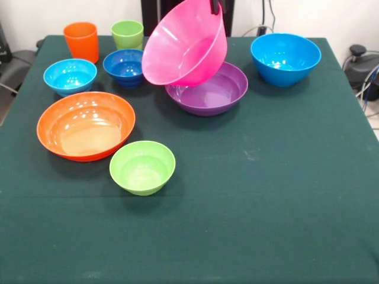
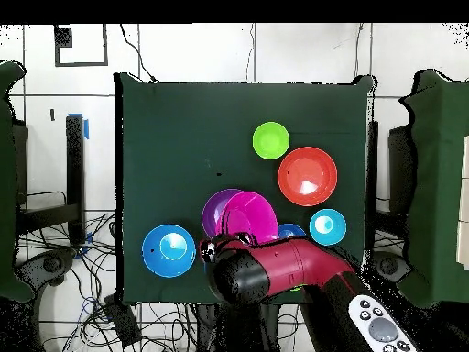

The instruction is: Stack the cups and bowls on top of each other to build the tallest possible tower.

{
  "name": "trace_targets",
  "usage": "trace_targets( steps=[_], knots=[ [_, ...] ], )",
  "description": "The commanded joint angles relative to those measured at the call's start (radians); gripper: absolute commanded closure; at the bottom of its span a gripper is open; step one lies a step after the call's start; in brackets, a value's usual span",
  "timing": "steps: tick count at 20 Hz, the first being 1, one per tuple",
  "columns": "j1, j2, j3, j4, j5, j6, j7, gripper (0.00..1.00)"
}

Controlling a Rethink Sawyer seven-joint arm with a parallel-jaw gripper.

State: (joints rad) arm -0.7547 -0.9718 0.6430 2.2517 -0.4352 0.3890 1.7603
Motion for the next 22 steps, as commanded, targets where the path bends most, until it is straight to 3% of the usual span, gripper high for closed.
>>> trace_targets(
  steps=[1,2,22],
  knots=[
    [0.02,0.063,0.009,-0.054,-0.044,-0.037,0.019,1.0],
    [0.02,0.061,0.008,-0.055,-0.042,-0.034,0.021,0.0],
    [0.054,0.022,-0.032,-0.017,-0.053,-0.065,0.071,0.0]
  ],
)
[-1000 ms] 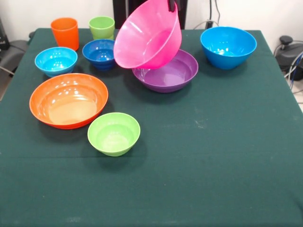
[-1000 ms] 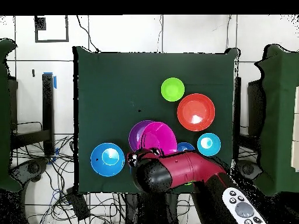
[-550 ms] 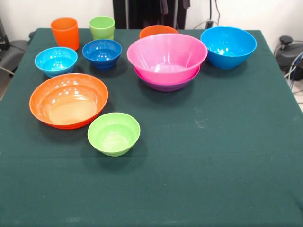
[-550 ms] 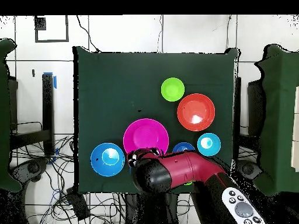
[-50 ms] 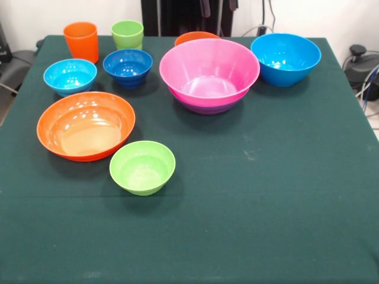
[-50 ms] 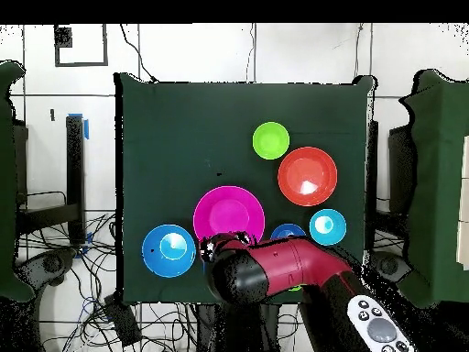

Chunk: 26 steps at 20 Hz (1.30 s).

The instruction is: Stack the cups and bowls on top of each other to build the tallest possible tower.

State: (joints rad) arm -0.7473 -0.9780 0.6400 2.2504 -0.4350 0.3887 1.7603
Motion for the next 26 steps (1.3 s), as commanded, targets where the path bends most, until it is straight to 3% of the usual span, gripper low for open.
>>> trace_targets(
  steps=[1,3,5,7,10,12,15,23,26],
  knots=[
    [0.057,0.024,-0.041,-0.014,-0.058,-0.076,0.084,0.0],
    [0.084,-0.029,-0.066,-0.006,-0.074,-0.093,0.104,0.0],
    [0.108,-0.115,-0.054,0.03,-0.03,-0.06,0.116,0.0],
    [0.173,-0.185,-0.08,0.051,-0.01,-0.048,0.161,0.0],
    [0.337,-0.236,-0.193,0.021,-0.068,-0.046,0.278,0.0],
    [0.427,-0.214,-0.272,-0.01,-0.108,-0.065,0.338,0.0],
    [0.504,-0.144,-0.358,-0.044,-0.113,-0.123,0.357,0.0],
    [0.566,-0.006,-0.464,-0.141,-0.17,-0.243,0.326,0.0],
    [0.586,0.005,-0.498,-0.171,-0.19,-0.255,0.32,0.0]
  ],
)
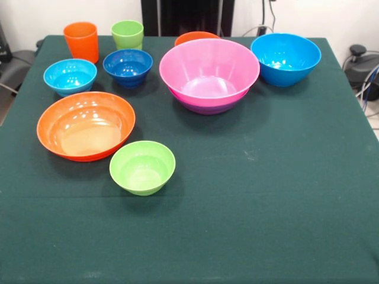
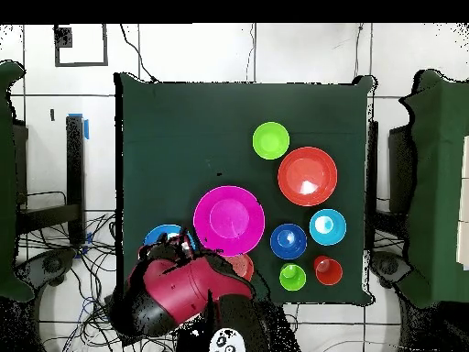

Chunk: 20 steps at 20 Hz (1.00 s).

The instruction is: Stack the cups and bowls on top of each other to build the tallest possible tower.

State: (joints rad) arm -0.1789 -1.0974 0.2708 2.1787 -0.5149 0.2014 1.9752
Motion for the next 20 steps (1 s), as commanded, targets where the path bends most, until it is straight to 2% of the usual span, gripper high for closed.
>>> trace_targets(
  steps=[1,3,7,8,11,16,20],
  knots=[
    [0.038,0.137,-0.151,-0.117,-0.117,-0.077,0.11,0.0],
    [0.072,0.182,-0.197,-0.153,-0.118,-0.117,0.121,0.0],
    [0.072,0.278,-0.226,-0.194,-0.102,-0.198,0.106,0.0],
    [0.063,0.282,-0.214,-0.203,-0.095,-0.19,0.094,0.0],
    [0.075,0.273,-0.227,-0.214,-0.086,-0.175,0.078,0.0],
    [0.218,0.224,-0.386,-0.255,-0.088,-0.163,0.086,0.0],
    [0.271,0.196,-0.442,-0.257,-0.072,-0.147,0.085,0.0]
  ],
)
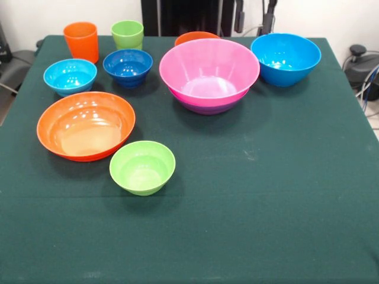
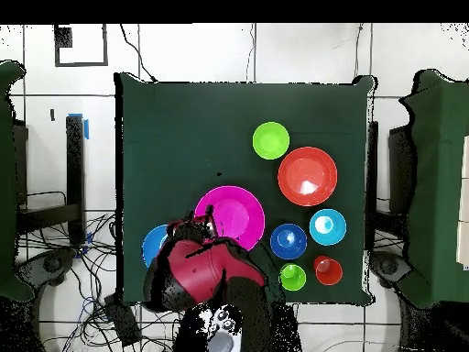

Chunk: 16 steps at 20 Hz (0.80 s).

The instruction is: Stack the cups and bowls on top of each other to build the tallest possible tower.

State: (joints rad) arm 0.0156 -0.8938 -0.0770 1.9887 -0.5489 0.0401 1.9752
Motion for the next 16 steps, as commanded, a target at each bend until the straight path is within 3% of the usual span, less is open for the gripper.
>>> trace_targets(
  steps=[1,5,9,12,15,16],
  knots=[
    [0.076,-0.017,-0.096,-0.065,-0.036,0.019,0.079,0.0],
    [0.132,-0.03,-0.168,-0.072,-0.026,0.024,0.09,0.0],
    [0.242,0.004,-0.286,-0.076,0.012,0.003,0.149,0.0],
    [0.284,0.018,-0.333,-0.079,0.034,-0.005,0.161,0.0],
    [0.275,0.035,-0.332,-0.081,0.048,-0.024,0.155,0.0],
    [0.202,0.027,-0.255,-0.053,0.05,-0.031,0.145,0.0]
  ],
)
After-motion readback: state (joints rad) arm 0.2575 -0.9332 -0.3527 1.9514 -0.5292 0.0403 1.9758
